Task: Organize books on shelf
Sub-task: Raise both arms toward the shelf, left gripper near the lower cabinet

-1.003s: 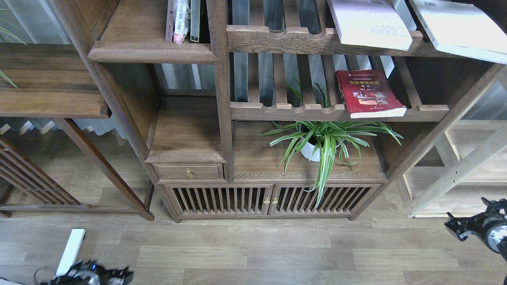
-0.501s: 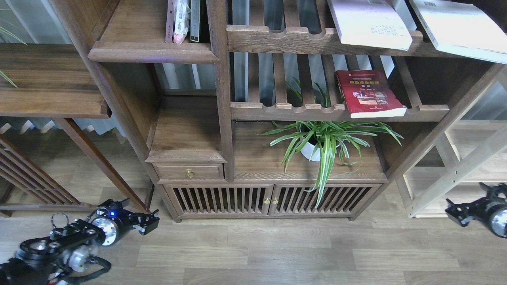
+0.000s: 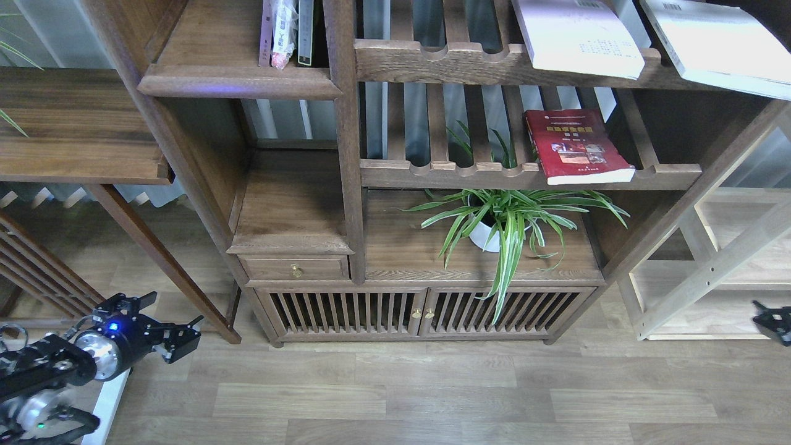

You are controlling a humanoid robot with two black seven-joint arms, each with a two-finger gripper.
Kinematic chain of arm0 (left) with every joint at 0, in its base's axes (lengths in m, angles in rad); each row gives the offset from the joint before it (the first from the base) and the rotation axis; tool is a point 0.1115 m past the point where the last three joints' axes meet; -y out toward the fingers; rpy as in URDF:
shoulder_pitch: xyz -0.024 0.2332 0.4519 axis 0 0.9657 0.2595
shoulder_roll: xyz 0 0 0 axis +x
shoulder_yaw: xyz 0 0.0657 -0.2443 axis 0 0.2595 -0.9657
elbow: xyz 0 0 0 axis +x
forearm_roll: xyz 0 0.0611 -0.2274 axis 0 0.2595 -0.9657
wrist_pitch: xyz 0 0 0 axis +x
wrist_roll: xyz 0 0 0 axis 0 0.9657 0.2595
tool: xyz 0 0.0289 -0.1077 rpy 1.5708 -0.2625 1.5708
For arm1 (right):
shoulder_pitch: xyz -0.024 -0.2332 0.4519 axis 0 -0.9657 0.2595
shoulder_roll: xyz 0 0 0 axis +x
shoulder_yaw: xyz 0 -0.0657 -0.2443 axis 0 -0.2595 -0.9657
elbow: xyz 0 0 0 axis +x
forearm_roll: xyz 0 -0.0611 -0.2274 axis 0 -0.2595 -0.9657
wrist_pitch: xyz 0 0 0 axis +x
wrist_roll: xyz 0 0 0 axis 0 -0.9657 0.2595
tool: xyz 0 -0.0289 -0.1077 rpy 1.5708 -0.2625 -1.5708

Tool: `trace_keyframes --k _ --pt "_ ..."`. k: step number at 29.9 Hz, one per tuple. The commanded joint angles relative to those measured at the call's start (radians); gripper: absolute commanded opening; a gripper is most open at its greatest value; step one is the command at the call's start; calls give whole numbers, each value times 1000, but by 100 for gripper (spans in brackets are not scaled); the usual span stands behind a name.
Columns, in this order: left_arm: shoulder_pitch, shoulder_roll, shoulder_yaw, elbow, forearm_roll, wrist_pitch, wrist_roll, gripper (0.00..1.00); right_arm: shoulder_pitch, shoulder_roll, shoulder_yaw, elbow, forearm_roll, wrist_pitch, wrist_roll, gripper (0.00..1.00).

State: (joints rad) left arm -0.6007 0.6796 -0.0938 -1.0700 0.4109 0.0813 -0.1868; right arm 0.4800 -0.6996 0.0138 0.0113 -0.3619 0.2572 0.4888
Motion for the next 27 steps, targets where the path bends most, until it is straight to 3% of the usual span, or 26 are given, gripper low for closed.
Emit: trace_keyframes --k 1,8,17,27 --pt "15 49 -32 -48 -1 2 0 99 -12 -27 83 25 1 69 0 100" --pt "48 120 -60 -120 -1 -2 -3 99 -14 -81 107 78 1 86 0 100" --pt "48 228 -81 -264 0 2 -6 99 -26 -329 153 349 1 89 0 100" --pt "47 252 -83 -272 89 0 -8 99 23 -481 236 501 -73 56 0 100"
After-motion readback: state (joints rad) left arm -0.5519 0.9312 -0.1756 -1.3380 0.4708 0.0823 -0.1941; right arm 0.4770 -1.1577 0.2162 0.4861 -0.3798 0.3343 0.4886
